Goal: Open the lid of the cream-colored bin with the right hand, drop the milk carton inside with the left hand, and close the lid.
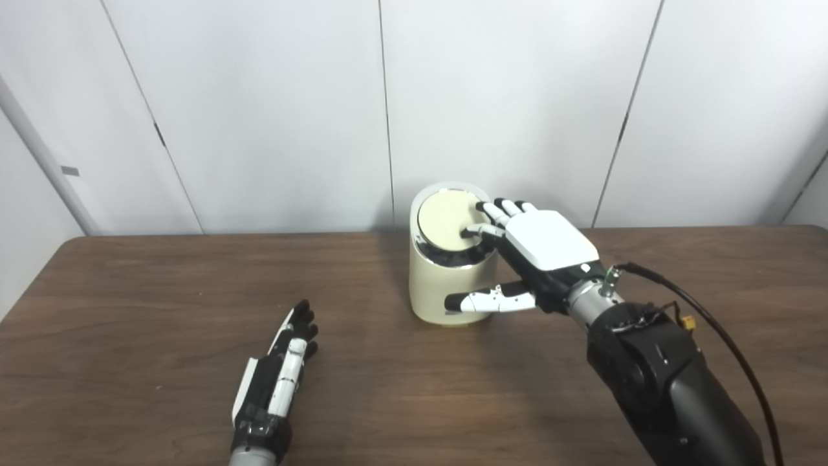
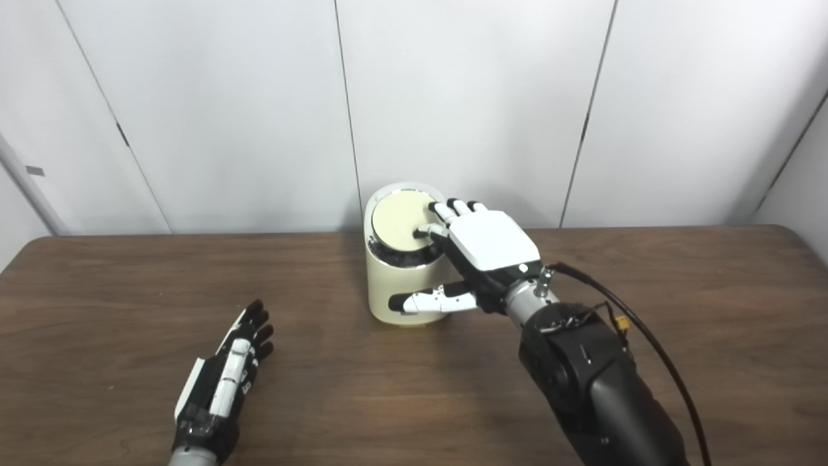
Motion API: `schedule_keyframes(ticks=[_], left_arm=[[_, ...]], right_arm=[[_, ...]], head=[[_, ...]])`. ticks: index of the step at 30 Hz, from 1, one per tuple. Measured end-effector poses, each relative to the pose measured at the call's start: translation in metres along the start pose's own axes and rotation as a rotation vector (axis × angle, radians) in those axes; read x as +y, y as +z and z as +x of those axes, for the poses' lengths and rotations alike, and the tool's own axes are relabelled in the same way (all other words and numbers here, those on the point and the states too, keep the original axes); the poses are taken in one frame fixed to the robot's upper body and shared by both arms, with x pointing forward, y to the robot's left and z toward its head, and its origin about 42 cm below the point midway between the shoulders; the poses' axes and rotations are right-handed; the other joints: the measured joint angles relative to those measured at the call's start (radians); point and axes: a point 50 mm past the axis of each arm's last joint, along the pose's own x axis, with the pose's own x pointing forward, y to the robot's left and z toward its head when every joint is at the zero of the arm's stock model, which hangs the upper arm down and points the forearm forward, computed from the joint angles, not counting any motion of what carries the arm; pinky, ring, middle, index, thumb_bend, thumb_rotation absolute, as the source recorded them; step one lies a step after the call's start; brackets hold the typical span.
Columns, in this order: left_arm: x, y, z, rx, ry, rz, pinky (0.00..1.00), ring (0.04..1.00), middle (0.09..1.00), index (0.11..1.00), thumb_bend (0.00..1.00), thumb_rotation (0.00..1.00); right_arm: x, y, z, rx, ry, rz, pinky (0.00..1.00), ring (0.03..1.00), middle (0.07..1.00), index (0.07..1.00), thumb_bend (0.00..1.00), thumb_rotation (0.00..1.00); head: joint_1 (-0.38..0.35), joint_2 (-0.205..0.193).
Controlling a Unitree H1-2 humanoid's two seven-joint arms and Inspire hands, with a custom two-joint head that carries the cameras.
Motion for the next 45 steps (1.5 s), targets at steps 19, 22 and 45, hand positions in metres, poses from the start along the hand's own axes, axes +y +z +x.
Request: schedule_keyframes(ticks=[19,22,45], left_arm=[[0.001,-0.001,0.000,0.002,0.023,0.009,0.95,0.964,0.971,1.000,0.59,0.87],[0.002,-0.001,0.000,0.003,0.025,0.000,0.95,0.968,0.971,1.000,0.58,0.86],[0.000,-0.001,0.000,0.005,0.032,-0.018,0.95,0.971,0.972,1.000,0.58,0.86]], right_arm=[[0.008,0.004,0.012,-0.013,0.011,-0.035,1.00,1.000,1.000,0.805,0.66,0.98],[0.007,0.004,0.014,-0.018,0.009,-0.044,1.00,1.000,1.000,0.801,0.66,0.99],[-0.004,0.010,0.020,-0.028,-0.001,-0.148,1.00,1.000,1.000,0.658,0.65,0.98]], head=[[0.011,0.002],[0.011,0.002],[0.017,0.008]])
